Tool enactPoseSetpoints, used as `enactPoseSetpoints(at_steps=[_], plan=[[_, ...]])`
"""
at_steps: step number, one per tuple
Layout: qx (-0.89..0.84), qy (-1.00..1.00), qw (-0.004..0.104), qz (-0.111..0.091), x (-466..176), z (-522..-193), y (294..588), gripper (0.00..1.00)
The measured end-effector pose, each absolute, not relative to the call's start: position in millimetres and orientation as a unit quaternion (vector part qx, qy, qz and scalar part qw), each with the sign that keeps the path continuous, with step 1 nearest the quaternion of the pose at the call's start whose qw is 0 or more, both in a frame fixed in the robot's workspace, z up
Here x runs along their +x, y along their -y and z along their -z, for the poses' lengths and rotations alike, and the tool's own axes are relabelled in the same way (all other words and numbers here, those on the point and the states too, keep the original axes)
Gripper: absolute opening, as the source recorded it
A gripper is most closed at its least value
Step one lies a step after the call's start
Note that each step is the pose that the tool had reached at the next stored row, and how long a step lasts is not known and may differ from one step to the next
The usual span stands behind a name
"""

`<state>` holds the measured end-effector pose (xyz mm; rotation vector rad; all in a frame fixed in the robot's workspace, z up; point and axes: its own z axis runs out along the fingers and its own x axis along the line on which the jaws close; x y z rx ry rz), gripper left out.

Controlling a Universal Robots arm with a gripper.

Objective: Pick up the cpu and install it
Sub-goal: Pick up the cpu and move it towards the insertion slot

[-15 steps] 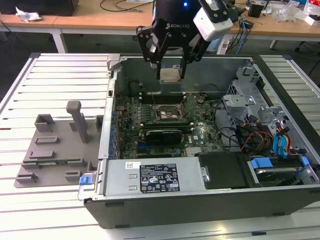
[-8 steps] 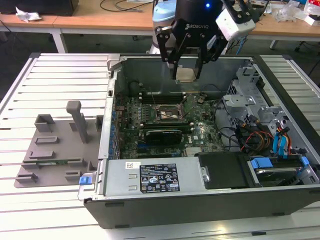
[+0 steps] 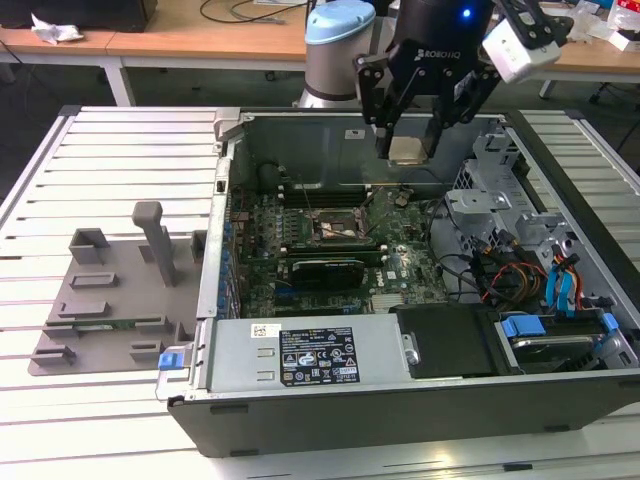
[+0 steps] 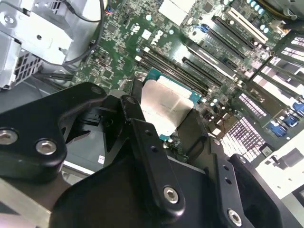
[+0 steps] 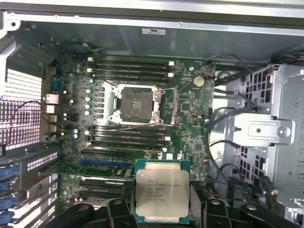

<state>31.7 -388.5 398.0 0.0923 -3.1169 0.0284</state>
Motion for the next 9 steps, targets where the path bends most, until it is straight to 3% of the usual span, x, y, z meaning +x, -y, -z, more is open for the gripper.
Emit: enactPoseSetpoints(at_steps=[9], plan=[[0.03, 0.999, 0.012, -0.009, 32.8, -395.8, 388.5, 0.55]])
